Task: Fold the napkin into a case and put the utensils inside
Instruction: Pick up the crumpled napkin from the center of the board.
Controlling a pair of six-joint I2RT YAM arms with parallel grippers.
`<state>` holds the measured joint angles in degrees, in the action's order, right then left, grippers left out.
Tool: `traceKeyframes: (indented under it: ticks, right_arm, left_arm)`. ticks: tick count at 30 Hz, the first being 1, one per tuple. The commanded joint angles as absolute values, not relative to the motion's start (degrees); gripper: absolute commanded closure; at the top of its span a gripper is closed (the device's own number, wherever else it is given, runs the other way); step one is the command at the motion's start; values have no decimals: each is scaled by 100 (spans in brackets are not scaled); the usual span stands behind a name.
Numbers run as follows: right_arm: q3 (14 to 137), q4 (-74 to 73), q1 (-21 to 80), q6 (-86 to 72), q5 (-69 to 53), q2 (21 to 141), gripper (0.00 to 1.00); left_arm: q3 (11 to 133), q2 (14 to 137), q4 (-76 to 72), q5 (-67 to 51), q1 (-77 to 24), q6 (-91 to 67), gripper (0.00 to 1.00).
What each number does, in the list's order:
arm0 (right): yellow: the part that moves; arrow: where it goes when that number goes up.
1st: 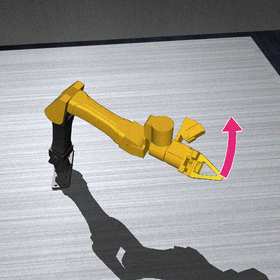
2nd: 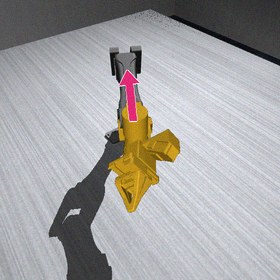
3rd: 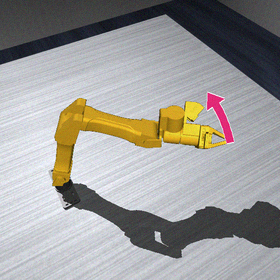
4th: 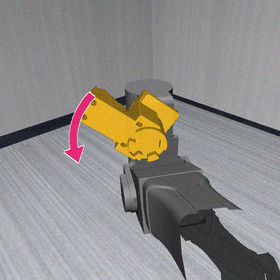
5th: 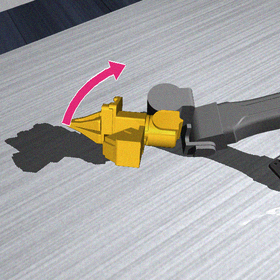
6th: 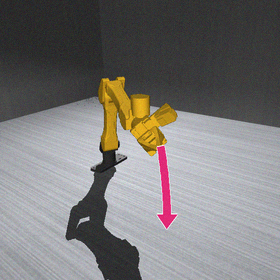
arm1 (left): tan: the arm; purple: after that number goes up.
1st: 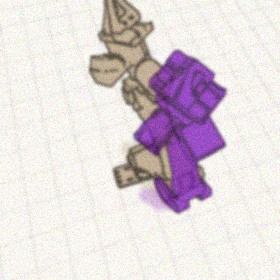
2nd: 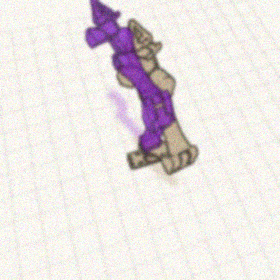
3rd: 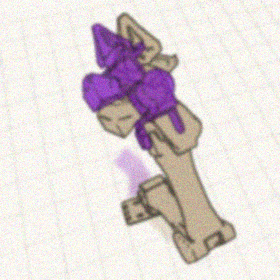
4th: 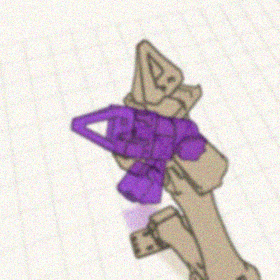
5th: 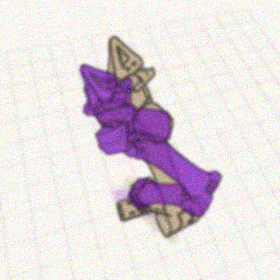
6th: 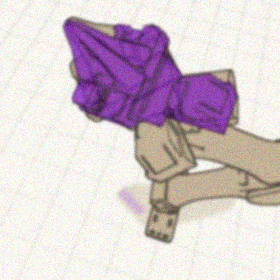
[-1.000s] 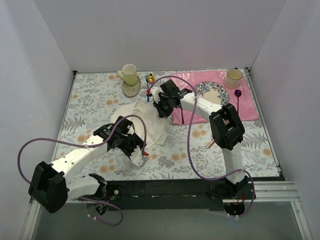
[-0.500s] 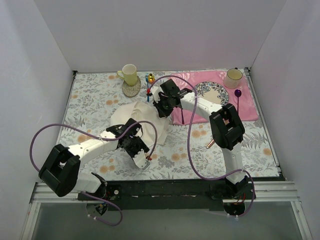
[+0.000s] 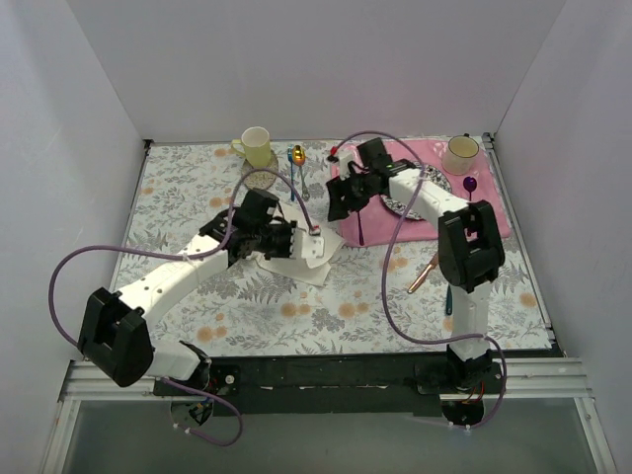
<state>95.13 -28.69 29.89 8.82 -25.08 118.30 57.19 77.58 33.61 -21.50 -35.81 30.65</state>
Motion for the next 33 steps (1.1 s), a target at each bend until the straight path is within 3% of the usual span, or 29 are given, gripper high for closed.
traceKeyframes:
  ticks: [1,7,14,23,33]
  right_arm:
    - [8810,-2620,2084,-174,-3743,10751,32]
    - [6606,-1224,1986,-1332,-3937,9555,33]
    - [4741,429,2442,-2616,-4017,8922,34]
    - [4799,1028,3374,-3058,-3577,9639,40]
    - [4860,1861,3594,-3849,-3515,10371,47]
  left_arm:
    - [6450,7593,2910,-2453,-2999,531,100]
    - [7241,8296,2760,-2373,-1883,-1694,100]
    - [7330,8657,2522,-2066,-1451,-3171,100]
    - [7532,9000,2548,-1889,-932,-4367,100]
    - [7409,8912,2470,-2232,-326,-4860,100]
